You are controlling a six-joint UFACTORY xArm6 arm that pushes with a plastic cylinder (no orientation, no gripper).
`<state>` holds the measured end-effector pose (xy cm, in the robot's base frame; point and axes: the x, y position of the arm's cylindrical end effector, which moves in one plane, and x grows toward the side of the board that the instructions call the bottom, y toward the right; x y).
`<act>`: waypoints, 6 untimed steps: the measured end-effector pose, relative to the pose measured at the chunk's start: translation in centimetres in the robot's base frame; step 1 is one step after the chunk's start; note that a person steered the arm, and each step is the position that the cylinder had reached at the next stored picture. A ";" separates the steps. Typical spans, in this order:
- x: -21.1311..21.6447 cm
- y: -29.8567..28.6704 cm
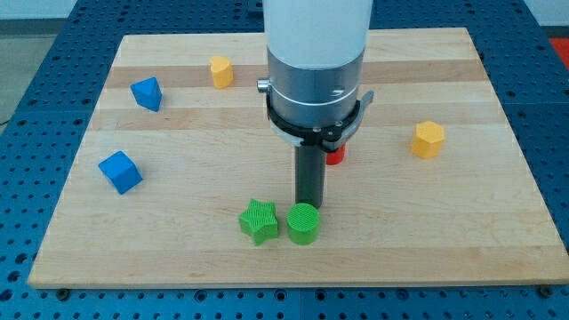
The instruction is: Move the green circle into the green star
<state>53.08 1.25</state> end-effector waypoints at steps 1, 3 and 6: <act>0.0 2.6; 1.9 5.8; 2.5 4.1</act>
<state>55.61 5.40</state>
